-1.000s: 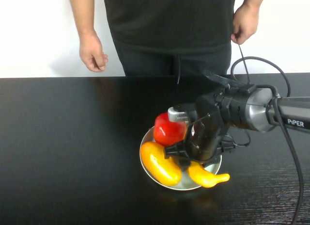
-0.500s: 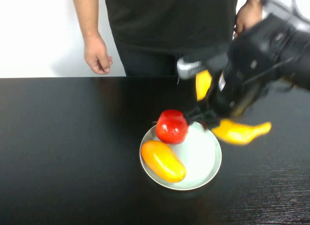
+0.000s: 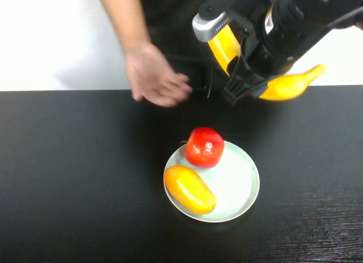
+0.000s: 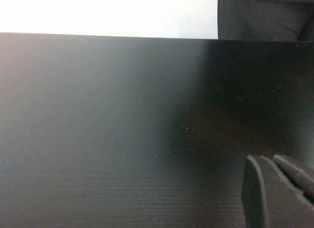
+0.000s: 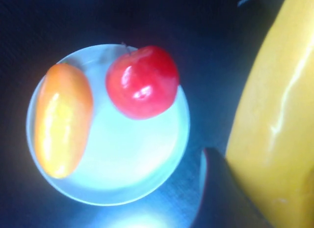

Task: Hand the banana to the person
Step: Hand the grabbed banana to the person

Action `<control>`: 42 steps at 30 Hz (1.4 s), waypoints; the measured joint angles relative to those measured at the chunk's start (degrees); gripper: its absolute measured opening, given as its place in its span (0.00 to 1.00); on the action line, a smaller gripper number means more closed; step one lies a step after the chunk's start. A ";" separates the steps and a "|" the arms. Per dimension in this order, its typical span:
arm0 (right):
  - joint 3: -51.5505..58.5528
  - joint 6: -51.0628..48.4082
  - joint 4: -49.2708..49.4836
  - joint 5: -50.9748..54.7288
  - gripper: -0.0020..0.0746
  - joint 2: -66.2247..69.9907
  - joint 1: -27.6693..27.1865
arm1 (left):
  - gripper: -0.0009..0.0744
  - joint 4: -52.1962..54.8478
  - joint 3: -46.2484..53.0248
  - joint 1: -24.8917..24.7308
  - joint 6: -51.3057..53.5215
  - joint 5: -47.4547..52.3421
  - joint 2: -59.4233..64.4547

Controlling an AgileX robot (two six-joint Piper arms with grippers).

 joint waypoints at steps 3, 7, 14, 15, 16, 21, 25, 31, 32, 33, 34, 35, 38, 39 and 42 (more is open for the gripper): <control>-1.55 -6.87 -0.14 -0.10 0.41 0.00 0.11 | 0.01 0.00 0.00 0.00 0.00 0.00 0.00; -2.01 -22.99 -0.12 -2.27 0.41 0.14 0.77 | 0.01 0.00 0.00 0.00 0.00 0.00 0.00; -4.71 -37.32 0.26 -4.22 0.41 4.83 1.81 | 0.01 0.00 0.00 0.00 0.00 0.00 0.00; -5.60 -37.71 0.26 -4.29 0.41 6.07 1.81 | 0.01 0.00 0.00 0.00 0.00 0.00 0.00; -6.51 -38.01 0.26 -4.40 0.41 7.29 1.81 | 0.01 0.00 0.00 0.00 0.00 0.00 0.00; -9.26 -38.29 1.64 -4.65 0.41 11.29 1.81 | 0.01 0.00 0.00 0.00 0.00 0.00 0.00; -9.65 -38.38 1.97 -5.01 0.41 11.99 1.81 | 0.01 0.00 0.00 0.00 0.00 0.00 0.00; -9.78 -38.38 1.84 -5.28 0.54 11.99 1.81 | 0.01 0.00 0.00 0.00 0.00 0.00 0.00; -9.78 -38.38 1.71 -5.41 0.58 11.99 1.81 | 0.01 0.00 0.00 0.00 0.00 0.00 0.00; -9.78 -38.42 1.44 -5.65 0.62 11.99 1.81 | 0.01 0.00 0.00 0.00 0.00 0.00 0.00; -9.78 -38.42 1.05 -5.64 0.64 11.99 1.81 | 0.01 0.00 0.00 0.00 0.00 0.00 0.00; -9.78 -38.31 0.84 -5.64 0.66 11.99 1.81 | 0.01 0.00 0.00 0.00 0.00 0.00 0.00; -9.78 -38.07 0.23 -5.51 0.68 11.99 1.81 | 0.01 0.00 0.00 0.00 0.00 0.00 0.00; -9.78 -38.07 0.09 -5.23 0.68 11.99 1.81 | 0.01 0.00 0.00 0.00 0.00 0.00 0.00; -9.91 -37.58 -0.50 -4.21 0.69 11.65 1.84 | 0.01 0.00 0.00 0.00 0.00 0.00 0.00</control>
